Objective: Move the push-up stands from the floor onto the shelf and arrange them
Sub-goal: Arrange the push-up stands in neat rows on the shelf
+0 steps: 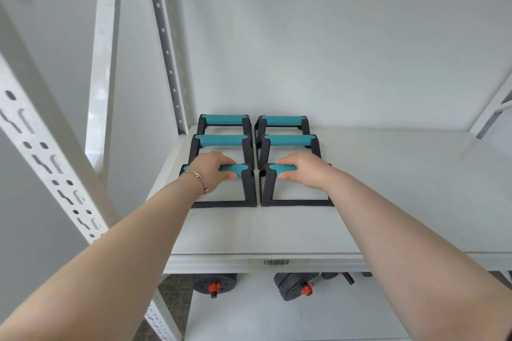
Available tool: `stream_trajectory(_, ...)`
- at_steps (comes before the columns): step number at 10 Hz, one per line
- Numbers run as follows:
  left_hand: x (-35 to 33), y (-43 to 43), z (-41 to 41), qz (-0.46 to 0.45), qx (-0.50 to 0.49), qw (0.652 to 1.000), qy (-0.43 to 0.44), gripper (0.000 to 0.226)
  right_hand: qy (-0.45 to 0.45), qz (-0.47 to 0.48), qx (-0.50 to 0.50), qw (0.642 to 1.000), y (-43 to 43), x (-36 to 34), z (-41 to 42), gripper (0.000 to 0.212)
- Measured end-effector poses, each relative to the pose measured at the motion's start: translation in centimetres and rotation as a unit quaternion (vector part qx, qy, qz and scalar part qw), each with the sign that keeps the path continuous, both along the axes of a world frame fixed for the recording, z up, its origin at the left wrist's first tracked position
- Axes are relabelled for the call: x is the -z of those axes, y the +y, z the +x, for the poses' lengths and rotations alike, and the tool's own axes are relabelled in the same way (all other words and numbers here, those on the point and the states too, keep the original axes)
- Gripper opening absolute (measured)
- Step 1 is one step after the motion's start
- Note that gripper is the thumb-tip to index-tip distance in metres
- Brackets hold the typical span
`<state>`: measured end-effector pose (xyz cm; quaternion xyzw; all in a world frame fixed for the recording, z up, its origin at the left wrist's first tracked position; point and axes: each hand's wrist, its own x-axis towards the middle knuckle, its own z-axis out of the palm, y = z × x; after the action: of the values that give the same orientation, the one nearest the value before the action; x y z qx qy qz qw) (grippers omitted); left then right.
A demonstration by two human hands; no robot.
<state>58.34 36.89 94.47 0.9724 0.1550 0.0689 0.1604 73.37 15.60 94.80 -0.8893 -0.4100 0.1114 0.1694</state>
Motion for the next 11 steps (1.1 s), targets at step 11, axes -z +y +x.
stream_trajectory(11, 0.7, -0.2, -0.1, 0.031, -0.005, 0.999, -0.007, 0.038, -0.043, 0.011, -0.001, 0.999, -0.1, 1.2, -0.3, 0.05)
